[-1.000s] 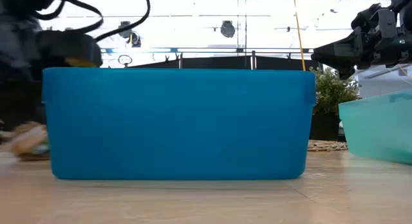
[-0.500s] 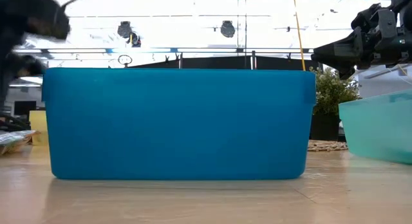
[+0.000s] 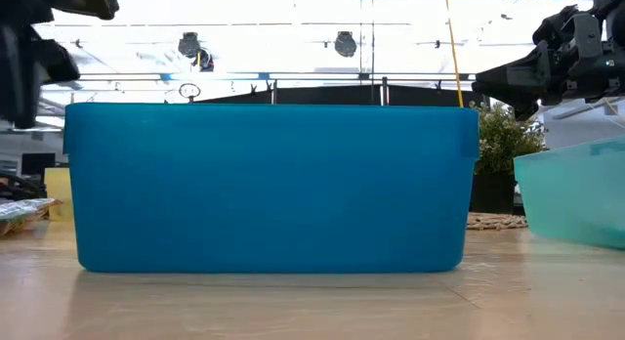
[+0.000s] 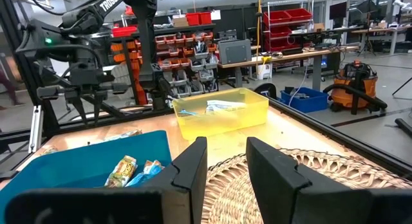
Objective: Pick and place Granola Bars by type
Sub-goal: Put the yellow granola bar into the blue bin
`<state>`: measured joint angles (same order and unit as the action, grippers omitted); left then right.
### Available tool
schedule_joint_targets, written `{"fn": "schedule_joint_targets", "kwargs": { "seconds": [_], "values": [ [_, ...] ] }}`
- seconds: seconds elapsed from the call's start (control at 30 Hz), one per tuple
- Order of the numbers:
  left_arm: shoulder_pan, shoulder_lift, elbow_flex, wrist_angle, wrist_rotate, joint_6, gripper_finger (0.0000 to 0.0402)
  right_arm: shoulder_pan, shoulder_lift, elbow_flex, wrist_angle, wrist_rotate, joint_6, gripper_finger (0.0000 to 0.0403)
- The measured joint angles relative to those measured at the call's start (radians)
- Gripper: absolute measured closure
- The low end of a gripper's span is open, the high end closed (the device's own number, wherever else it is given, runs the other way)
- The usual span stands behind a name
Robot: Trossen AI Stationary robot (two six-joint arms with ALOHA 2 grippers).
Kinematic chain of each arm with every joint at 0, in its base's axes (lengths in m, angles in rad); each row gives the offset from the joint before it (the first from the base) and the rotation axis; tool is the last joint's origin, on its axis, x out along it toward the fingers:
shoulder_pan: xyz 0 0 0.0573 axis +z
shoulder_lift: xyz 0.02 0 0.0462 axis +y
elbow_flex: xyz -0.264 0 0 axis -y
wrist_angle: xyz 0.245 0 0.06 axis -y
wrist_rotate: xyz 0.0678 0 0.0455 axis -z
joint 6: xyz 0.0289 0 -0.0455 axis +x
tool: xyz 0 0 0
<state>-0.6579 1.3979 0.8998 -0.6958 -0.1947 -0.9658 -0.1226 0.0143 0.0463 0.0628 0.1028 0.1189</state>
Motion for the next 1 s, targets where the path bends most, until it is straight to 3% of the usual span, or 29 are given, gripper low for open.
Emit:
{"fn": "schedule_joint_targets", "kwargs": {
  "seconds": [0.27, 0.47, 0.6, 0.83, 1.0],
  "values": [
    [0.094, -0.002, 0.001, 0.080, 0.012, -0.069, 0.0183, 0.000, 0.000, 0.000, 0.000, 0.000, 0.000, 0.0303],
    [0.144, -0.002, 0.001, 0.066, 0.066, -0.273, 0.0117, 0.000, 0.000, 0.000, 0.000, 0.000, 0.000, 0.0303],
    [0.154, -0.002, 0.001, -0.004, 0.100, -0.470, 0.0120, 0.000, 0.000, 0.000, 0.000, 0.000, 0.000, 0.0303],
    [0.155, 0.012, 0.001, -0.273, 0.099, -0.812, 0.0167, 0.000, 0.000, 0.000, 0.000, 0.000, 0.000, 0.0303],
    [0.154, 0.050, 0.001, -0.312, 0.153, -0.896, 0.0195, 0.000, 0.000, 0.000, 0.000, 0.000, 0.000, 0.0303]
  ]
}}
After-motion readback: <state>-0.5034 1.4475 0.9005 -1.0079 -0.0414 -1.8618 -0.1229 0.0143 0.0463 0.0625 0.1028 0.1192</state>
